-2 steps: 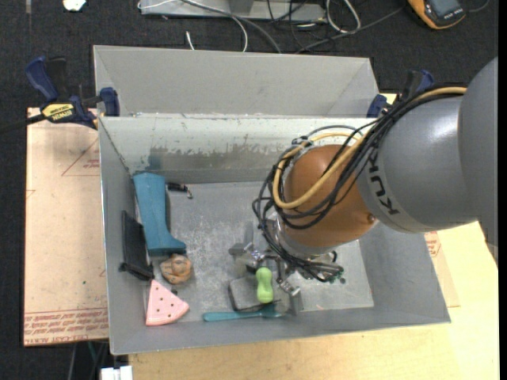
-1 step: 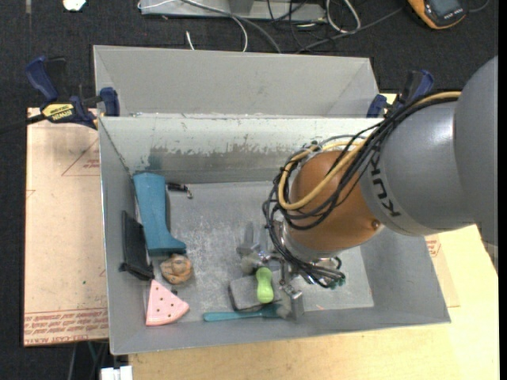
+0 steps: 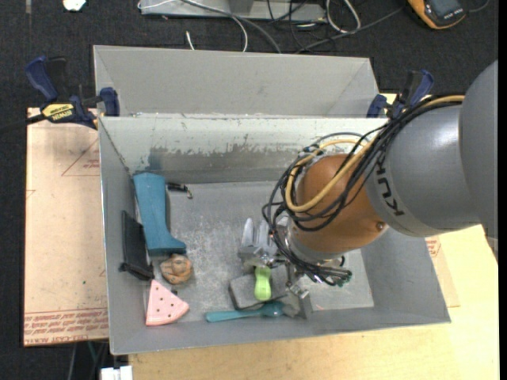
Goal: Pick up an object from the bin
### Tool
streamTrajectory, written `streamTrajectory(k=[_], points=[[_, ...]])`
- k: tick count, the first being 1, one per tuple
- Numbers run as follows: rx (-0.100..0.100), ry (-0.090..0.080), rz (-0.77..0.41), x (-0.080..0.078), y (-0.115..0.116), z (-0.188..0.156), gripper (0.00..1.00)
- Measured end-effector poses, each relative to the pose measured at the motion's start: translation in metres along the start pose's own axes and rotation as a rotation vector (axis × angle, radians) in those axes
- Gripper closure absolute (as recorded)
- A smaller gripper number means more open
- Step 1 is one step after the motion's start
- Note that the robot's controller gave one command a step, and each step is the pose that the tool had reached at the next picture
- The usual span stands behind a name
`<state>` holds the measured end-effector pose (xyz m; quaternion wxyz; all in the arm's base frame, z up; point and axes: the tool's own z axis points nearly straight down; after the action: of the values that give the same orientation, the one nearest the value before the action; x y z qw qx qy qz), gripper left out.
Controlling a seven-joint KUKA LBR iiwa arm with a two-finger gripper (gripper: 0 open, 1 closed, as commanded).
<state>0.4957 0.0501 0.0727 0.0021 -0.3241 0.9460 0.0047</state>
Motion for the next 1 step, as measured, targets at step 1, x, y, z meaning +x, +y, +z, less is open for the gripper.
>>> streamTrajectory(k=[1], points=[[-0.001,0.003,-0.059,-0.0055,0.0000,-0.0099,0.00]])
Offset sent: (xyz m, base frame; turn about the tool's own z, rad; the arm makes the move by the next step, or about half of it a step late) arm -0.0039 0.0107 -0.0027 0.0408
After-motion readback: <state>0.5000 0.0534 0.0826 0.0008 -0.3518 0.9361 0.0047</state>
